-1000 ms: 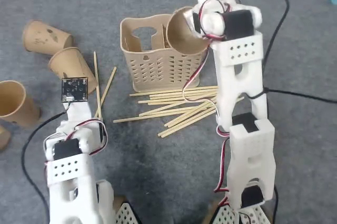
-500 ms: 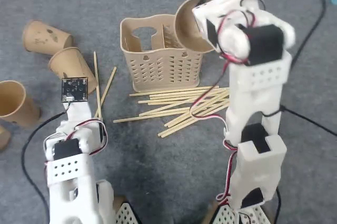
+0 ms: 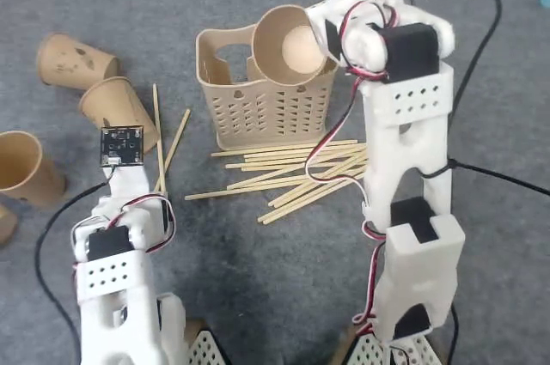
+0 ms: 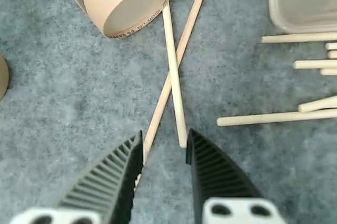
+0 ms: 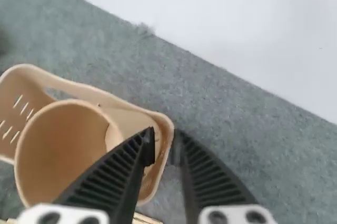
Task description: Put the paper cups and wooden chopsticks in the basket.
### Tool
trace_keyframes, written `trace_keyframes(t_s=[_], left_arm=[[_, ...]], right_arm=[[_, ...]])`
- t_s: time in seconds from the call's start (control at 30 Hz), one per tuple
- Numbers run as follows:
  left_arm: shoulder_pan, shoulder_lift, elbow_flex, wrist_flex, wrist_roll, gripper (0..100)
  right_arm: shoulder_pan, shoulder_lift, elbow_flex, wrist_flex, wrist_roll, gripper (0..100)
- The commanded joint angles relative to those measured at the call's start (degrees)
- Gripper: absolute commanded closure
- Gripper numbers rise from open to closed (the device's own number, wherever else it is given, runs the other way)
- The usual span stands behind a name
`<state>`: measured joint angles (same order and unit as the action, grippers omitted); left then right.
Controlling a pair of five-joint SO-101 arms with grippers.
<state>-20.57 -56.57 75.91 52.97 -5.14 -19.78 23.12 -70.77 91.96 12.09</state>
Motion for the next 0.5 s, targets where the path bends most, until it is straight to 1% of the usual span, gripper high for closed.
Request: trace_keyframes(t_s=[0.0,0.17,0.23,0.33,0.37,0.47], left_arm=[[0.2,0.2,-0.1,-1.3,-0.6,87],[0.2,0.2,-0.1,-1.3,-0.6,87],[0.2,0.2,-0.1,-1.3,-0.6,87],[0.2,0.2,-0.1,-1.3,-0.6,87],[0.2,0.2,-0.1,-1.3,-0.6,87],[0.2,0.2,-0.1,-1.3,-0.6,87]], right_arm=[[1.3,-4.4,-0.4,-0.8,-3.6,83.2],[0.8,-11.4,-0.4,4.0,-4.9,85.2],[0.8,-13.6,-0.3,7.8,-6.1,88.4],[0.8,-15.5,0.7,11.3,-7.6,96.1],[1.1,-16.0,2.5,11.2,-7.6,99.1],[1.0,-18.9,10.5,11.3,-8.0,99.1]])
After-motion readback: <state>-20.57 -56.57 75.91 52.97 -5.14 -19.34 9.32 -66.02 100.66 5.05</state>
